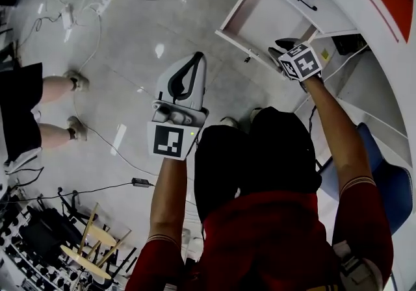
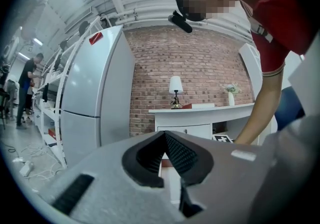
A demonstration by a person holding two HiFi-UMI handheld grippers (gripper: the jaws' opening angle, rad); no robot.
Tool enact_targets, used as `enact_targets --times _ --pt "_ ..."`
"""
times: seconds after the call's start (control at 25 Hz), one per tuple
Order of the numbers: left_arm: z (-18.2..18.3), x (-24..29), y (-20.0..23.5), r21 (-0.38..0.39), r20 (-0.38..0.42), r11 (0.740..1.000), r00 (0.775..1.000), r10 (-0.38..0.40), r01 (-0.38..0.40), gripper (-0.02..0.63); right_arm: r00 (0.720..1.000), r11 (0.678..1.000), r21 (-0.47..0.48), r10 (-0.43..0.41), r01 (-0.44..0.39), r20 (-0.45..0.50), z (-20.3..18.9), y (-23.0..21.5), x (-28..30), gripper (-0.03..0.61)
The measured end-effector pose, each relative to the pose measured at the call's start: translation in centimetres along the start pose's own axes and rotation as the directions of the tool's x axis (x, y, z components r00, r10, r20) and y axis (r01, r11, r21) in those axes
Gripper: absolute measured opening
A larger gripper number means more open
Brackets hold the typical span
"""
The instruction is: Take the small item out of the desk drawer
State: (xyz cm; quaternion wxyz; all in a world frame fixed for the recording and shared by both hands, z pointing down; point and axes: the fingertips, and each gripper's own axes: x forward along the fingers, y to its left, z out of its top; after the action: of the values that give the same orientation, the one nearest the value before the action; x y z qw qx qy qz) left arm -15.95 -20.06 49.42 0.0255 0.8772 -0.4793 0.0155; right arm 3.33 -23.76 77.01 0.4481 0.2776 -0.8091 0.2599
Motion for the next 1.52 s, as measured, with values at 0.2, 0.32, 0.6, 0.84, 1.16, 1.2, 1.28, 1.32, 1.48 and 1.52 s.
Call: enact_targets --times 0.2,0.32,0.6,0.84,1.16,1.2,1.28,1.32,1.48,1.52 --pt "-1.7 0.1 0.8 0.000 0.001 1.000 1.000 0.003 -0.003 0.003 0.994 1.000 0.018 0.009 -0.007 -0.113 -2.1 -1.0 3.1 0.153" --pt "-2.5 -0.1 1.2 -0.007 -0.001 1.000 1.000 0.008 -0.008 0.003 0.981 1.000 0.027 0.010 -0.005 -0.193 -3.6 -1.3 4.3 0.167" --pt "-3.7 0.1 0.6 -0.030 -0.012 1.000 1.000 -0.005 0.004 0.003 0.935 0.999 0.033 0.001 0.012 -0.355 -6.5 -1.9 6.8 0.181" --pt "-4.1 -0.1 0.8 -0.030 -0.023 1.000 1.000 -0.007 0.006 0.003 0.903 0.998 0.045 -0.020 0.043 -0.430 -6.9 -2.7 8.4 0.186" --pt "-5.0 -0.6 1.6 -0.017 -0.047 1.000 0.999 0.010 -0.011 0.003 0.854 0.997 0.035 -0.035 0.062 -0.520 -8.3 -2.8 9.7 0.192" --pt "-5.0 -0.7 1.7 -0.018 -0.049 1.000 0.999 0.011 -0.012 0.003 0.843 0.997 0.026 -0.043 0.067 -0.535 -8.5 -2.8 9.7 0.192" --pt "-5.0 -0.8 1.6 -0.020 -0.055 1.000 0.998 0.011 -0.012 0.003 0.818 0.997 -0.004 -0.064 0.075 -0.572 -9.2 -2.8 9.7 0.184" --pt "-5.1 -0.9 1.5 -0.019 -0.059 1.000 0.998 0.010 -0.011 0.003 0.803 0.997 -0.017 -0.070 0.075 -0.592 -9.5 -2.8 9.7 0.183" --pt "-5.6 -1.5 1.9 -0.013 -0.075 1.000 0.997 0.015 -0.016 0.003 0.749 0.995 -0.043 -0.097 0.091 -0.655 -10.5 -3.3 9.9 0.167" --pt "-5.7 -1.7 2.1 -0.014 -0.075 1.000 0.997 0.020 -0.021 0.003 0.733 0.994 -0.056 -0.110 0.099 -0.671 -10.7 -3.5 9.9 0.159"
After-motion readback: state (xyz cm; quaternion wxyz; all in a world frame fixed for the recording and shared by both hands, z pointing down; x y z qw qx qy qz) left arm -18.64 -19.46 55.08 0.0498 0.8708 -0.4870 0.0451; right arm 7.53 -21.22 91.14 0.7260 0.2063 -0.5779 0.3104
